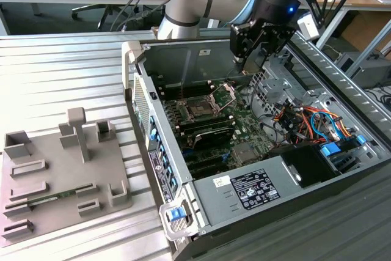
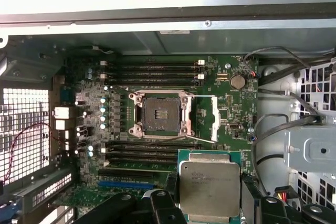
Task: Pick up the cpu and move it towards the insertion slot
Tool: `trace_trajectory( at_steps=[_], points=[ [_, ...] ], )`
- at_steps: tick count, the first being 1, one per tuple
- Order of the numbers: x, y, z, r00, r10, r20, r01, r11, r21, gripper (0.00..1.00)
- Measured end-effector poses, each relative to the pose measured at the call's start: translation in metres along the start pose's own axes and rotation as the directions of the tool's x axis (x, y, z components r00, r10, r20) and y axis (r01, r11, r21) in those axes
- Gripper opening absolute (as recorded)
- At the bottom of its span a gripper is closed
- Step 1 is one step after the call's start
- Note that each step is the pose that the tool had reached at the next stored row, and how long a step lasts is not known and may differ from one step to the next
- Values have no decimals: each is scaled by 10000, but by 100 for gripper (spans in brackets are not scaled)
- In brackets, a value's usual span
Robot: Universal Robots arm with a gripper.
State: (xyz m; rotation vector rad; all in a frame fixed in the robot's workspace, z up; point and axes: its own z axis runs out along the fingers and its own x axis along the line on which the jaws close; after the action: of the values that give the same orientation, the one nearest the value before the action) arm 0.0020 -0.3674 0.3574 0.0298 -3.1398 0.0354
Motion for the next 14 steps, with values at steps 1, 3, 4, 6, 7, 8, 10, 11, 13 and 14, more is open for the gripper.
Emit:
trace_trajectory(
  at_steps=[1, 3, 4, 6, 7, 8, 10, 11, 13, 14],
  points=[
    [0, 1, 3, 10000, 0, 0, 0, 10000, 0, 55],
    [0, 9, 10, 10000, 0, 0, 0, 10000, 0, 55],
    [0, 14, 12, 10000, 1, 0, -1, 10000, 1, 55],
    [0, 32, 18, 10000, 0, 0, 0, 10000, 1, 55],
    [-1, 39, 20, 10000, -1, 0, 1, 10000, 0, 55],
    [-1, 46, 22, 10000, -1, -1, 1, 10000, 1, 55],
    [-1, 59, 27, 10000, -1, 0, 1, 10000, 0, 55],
    [-1, 66, 30, 10000, -2, 0, 2, 10000, 1, 55],
    [-1, 77, 36, 10000, -1, -1, 1, 10000, 1, 55],
    [-1, 82, 38, 10000, 0, -1, 0, 10000, 1, 55]
  ],
)
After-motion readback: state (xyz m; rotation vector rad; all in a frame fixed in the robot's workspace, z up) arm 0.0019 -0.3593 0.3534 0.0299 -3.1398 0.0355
